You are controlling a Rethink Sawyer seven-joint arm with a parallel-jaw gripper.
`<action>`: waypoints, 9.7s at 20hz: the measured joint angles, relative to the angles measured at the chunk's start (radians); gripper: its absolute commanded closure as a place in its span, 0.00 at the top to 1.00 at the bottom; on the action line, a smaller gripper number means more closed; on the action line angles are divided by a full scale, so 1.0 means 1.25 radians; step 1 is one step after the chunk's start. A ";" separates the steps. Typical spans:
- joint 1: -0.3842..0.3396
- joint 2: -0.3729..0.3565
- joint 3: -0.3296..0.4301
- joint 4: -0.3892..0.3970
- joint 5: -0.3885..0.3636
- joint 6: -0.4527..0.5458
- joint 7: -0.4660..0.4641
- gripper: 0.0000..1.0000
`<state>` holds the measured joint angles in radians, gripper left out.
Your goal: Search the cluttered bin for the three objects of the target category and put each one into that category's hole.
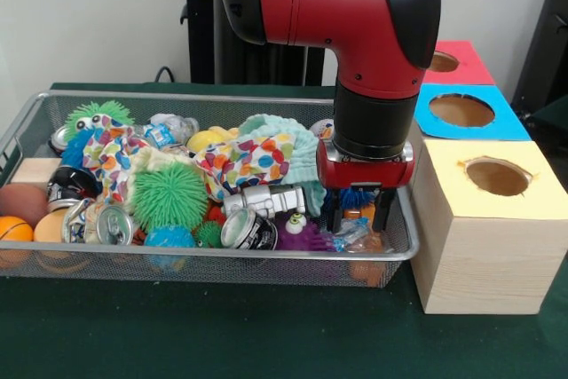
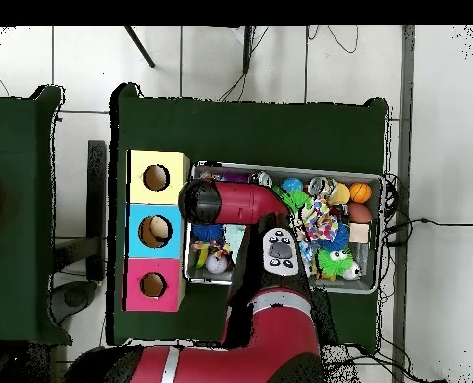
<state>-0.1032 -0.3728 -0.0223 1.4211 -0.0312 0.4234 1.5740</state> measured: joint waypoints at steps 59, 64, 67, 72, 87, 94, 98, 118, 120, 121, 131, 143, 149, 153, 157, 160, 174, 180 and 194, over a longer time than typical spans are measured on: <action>0.005 -0.001 0.000 0.000 0.004 -0.001 0.000 0.00; 0.008 -0.007 0.000 0.005 0.004 -0.001 0.000 0.00; 0.013 -0.023 0.000 0.021 0.004 -0.001 0.000 0.00; 0.025 -0.065 -0.001 0.059 0.004 -0.001 0.000 0.00; 0.052 -0.165 -0.004 0.112 0.016 -0.001 0.000 0.00; 0.035 -0.113 -0.002 0.110 0.016 -0.001 0.000 0.00; 0.017 -0.077 -0.002 0.109 0.016 -0.001 0.000 0.00; -0.004 -0.014 -0.002 0.090 0.014 -0.002 0.000 1.00; -0.004 -0.013 -0.001 0.090 0.014 -0.002 0.000 1.00; -0.004 -0.013 -0.001 0.090 0.014 -0.002 0.000 1.00; -0.005 -0.013 0.002 0.090 0.014 -0.005 0.000 1.00; -0.004 -0.007 0.004 0.082 0.014 -0.023 0.000 1.00; -0.003 -0.007 0.004 0.081 0.014 -0.023 0.000 1.00; 0.006 -0.008 -0.002 0.081 0.014 -0.024 0.000 1.00; 0.012 -0.008 -0.007 0.080 0.013 -0.027 0.000 1.00; 0.018 -0.013 -0.012 0.081 0.014 -0.027 0.000 1.00; 0.064 -0.133 -0.042 0.075 0.036 0.010 0.000 1.00; 0.068 -0.182 -0.042 0.066 0.058 0.025 0.000 1.00; 0.011 -0.148 -0.043 0.045 0.058 0.026 0.000 1.00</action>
<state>-0.0894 -0.5573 -0.0757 1.4774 0.0411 0.4554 1.5738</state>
